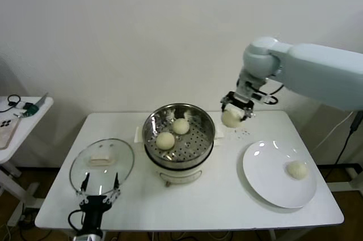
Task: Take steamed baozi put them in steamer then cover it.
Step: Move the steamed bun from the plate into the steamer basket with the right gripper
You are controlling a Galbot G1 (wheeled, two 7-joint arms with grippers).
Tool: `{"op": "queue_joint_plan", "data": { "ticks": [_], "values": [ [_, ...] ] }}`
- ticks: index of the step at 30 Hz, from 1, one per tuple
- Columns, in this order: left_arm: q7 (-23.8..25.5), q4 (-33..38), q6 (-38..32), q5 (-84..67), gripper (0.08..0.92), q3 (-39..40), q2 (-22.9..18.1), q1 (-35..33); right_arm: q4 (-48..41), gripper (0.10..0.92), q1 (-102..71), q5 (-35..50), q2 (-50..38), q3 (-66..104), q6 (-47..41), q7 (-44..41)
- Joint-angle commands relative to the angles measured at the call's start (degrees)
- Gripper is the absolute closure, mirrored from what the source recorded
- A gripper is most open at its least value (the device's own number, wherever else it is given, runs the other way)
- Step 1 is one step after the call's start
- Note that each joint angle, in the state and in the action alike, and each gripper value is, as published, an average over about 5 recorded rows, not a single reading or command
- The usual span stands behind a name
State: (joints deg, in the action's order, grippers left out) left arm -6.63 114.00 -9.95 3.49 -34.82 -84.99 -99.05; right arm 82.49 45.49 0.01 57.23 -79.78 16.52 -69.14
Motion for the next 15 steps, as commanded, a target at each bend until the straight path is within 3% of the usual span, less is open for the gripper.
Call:
{"op": "queue_joint_plan", "data": {
  "ticks": [1, 15],
  "values": [
    [0.0, 0.1, 0.3, 0.2, 0.177, 0.2, 0.5, 0.2, -1.1, 0.321, -3.5, -5.1, 13.8, 2.5, 4.1, -0.4],
    [0.0, -0.4, 0.3, -0.3, 0.177, 0.0, 1.4, -0.5, -5.4, 0.313, -13.8, -10.1, 20.6, 3.0, 7.9, -0.4]
  ]
}}
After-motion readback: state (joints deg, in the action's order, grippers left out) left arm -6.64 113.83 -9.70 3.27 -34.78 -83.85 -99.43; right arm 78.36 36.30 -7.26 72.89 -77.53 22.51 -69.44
